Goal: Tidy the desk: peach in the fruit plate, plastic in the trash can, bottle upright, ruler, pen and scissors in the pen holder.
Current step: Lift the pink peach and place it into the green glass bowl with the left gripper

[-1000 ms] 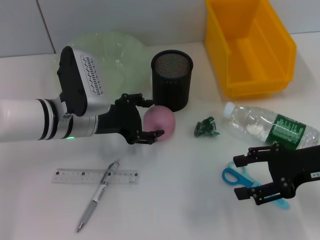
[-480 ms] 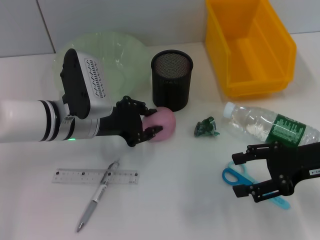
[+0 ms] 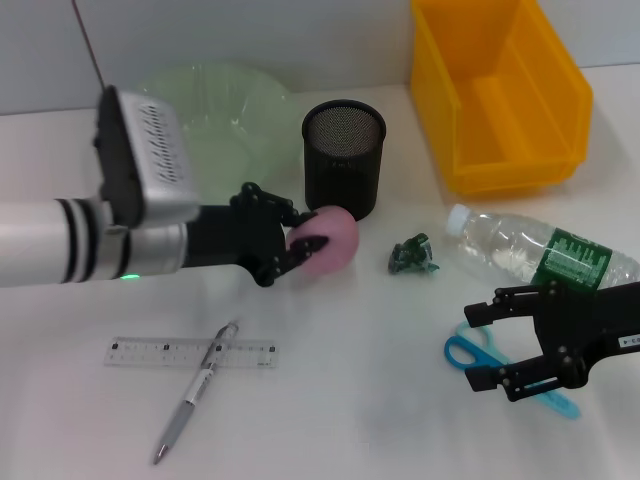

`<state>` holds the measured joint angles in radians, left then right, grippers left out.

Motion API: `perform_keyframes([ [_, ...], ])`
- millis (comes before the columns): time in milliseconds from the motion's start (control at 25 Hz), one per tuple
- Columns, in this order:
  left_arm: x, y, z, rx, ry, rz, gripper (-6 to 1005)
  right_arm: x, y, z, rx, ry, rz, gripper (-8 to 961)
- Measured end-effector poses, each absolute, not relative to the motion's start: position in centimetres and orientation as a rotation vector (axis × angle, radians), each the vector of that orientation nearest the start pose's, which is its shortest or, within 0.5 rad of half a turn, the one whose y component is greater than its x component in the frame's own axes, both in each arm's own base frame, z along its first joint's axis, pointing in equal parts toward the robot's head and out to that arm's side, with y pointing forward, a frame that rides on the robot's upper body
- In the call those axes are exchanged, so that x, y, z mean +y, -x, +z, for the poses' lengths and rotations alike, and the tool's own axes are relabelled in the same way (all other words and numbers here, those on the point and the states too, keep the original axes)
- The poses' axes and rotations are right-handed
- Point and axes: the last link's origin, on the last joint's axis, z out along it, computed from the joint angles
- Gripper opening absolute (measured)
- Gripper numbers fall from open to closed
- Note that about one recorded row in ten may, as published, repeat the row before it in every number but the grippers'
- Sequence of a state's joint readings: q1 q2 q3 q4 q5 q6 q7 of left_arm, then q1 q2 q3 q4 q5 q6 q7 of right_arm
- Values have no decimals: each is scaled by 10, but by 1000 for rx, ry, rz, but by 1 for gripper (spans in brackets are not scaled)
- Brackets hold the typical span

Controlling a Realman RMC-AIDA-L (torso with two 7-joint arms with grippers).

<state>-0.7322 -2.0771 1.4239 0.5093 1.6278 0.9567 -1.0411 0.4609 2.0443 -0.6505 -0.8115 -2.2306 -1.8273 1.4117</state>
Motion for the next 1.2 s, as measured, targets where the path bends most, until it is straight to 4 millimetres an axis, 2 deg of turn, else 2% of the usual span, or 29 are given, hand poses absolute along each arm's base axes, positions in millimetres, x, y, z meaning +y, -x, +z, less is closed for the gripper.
perform_keyframes([
  [160,384,198,-93,110,2793,-235,252,284,-285,31,600,2951,482,795],
  [200,374,197,-54,51,2718,-438,247,284,-284,31,594,2948,482,795],
  [280,372,204,4,13,2474,-575,234,284,-283,32,585,2952,483,794],
  [400,374,206,13,-1,2427,-593,212,284,-282,32,580,2958,484,793],
  [480,384,219,30,-54,2335,-608,195,285,-281,32,571,2963,482,793],
  [560,386,221,30,-66,2326,-607,175,285,-279,32,562,2970,487,792],
  [640,399,226,26,-108,2306,-591,155,285,-276,33,550,2979,495,791],
  [720,399,226,26,-108,2306,-591,152,285,-276,33,546,2983,496,791],
  [760,413,231,16,-178,2300,-541,151,284,-275,32,543,2987,499,790],
  [880,420,232,10,-189,2289,-498,147,284,-274,32,543,2989,502,789],
  [1200,427,230,0,-185,2306,-441,392,284,-273,32,536,2990,504,787],
])
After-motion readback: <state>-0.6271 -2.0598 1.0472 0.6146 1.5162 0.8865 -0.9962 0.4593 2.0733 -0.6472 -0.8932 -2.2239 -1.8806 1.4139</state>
